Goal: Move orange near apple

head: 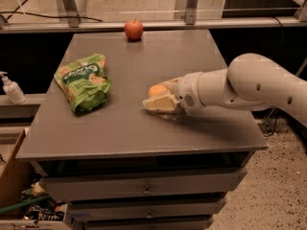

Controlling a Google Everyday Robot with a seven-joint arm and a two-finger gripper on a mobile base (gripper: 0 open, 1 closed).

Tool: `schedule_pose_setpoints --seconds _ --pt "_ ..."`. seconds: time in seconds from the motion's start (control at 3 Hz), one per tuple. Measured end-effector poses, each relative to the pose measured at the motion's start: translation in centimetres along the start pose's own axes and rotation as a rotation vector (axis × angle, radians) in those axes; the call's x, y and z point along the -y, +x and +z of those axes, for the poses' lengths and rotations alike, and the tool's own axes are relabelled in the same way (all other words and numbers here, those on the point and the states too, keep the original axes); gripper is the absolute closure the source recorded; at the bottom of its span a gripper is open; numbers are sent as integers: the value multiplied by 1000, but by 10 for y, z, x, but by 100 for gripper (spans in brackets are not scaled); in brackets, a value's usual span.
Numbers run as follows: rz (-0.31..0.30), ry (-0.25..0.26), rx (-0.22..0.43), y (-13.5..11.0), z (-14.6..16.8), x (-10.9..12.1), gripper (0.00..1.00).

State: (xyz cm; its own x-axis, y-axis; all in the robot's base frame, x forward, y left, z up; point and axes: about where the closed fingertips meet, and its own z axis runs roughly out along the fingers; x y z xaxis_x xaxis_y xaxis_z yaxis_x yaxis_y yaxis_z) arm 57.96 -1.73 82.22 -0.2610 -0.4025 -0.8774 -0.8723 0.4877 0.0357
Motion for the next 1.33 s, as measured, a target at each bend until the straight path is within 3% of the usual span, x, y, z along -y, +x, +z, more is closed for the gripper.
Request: schedule_pose_setpoints --seconds 0.67,1.0,1.33 --pt "-10 34 21 -16 -11 20 87" --pt "-14 35 25 -20 -12 20 100" --pt "-14 35 24 -20 -11 20 100"
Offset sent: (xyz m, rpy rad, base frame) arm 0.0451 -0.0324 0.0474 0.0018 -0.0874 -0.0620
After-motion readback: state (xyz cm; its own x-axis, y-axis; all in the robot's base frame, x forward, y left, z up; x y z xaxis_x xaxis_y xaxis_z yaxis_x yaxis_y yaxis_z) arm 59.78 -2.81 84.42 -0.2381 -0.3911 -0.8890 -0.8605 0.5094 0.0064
